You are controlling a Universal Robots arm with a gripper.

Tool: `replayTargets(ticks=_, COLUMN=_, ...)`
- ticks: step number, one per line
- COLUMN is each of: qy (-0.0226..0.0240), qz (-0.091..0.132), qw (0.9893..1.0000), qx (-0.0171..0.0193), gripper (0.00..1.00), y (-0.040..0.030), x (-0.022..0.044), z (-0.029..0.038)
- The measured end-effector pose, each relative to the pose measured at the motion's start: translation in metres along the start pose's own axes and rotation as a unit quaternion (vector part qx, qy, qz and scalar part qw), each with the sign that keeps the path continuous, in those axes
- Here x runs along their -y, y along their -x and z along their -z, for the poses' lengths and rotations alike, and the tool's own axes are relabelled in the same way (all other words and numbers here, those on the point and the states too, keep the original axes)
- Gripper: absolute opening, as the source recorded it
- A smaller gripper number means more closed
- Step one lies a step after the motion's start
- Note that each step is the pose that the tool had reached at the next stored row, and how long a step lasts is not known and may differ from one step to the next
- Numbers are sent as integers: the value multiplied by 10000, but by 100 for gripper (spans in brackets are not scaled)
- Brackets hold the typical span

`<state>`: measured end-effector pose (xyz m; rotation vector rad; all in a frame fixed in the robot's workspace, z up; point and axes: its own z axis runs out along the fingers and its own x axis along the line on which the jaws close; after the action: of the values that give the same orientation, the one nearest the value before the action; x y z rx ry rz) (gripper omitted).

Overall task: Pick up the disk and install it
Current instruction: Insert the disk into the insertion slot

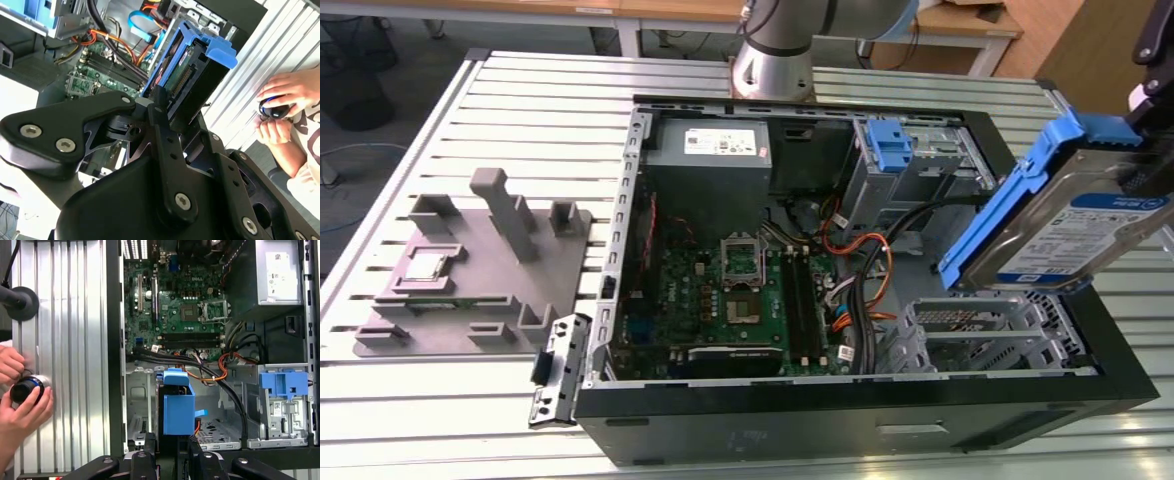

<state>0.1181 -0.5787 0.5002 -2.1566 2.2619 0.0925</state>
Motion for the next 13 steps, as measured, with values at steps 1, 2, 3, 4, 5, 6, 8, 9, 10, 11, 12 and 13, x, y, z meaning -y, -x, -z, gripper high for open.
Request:
replayTargets(ticks=1, qy=0, qz=0, qw=10000, qx=-2, gripper=35, y=0, x=11, z=-12)
replayTargets(ticks=2, qy=0, qz=-1, qw=10000, qx=-2, gripper=35, y=0, x=20, z=-29)
replayTargets(ticks=3, qy=0, qz=0, qw=10000, qx=-2, gripper=35, y=-1, x=28, z=-47)
replayTargets(ticks=4, qy=0, qz=0, qw=10000, qx=-1, gripper=35, y=-3, x=33, z=-66)
replayTargets(ticks=5, qy=0, qz=0, qw=10000, qx=-1, gripper=35, y=-5, x=38, z=-85)
replayTargets(ticks=6, qy=0, qz=0, qw=10000, qx=-1, gripper=35, y=-7, x=43, z=-103)
replayTargets(ticks=8, qy=0, qz=-1, qw=10000, qx=-1, gripper=35, y=-10, x=49, z=-138)
replayTargets(ticks=9, qy=0, qz=-1, qw=10000, qx=-1, gripper=35, y=-12, x=53, z=-156)
replayTargets(ticks=10, qy=0, qz=-1, qw=10000, qx=-2, gripper=35, y=-14, x=55, z=-174)
replayTargets(ticks=11, qy=0, qz=-1, qw=10000, qx=-1, gripper=35, y=-17, x=57, z=-192)
replayTargets(ticks=12, qy=2, qz=-1, qw=10000, qx=0, gripper=35, y=-22, x=59, z=-212)
replayTargets(ticks=13, qy=3, qz=-1, qw=10000, qx=-1, gripper=35, y=-27, x=59, z=-229)
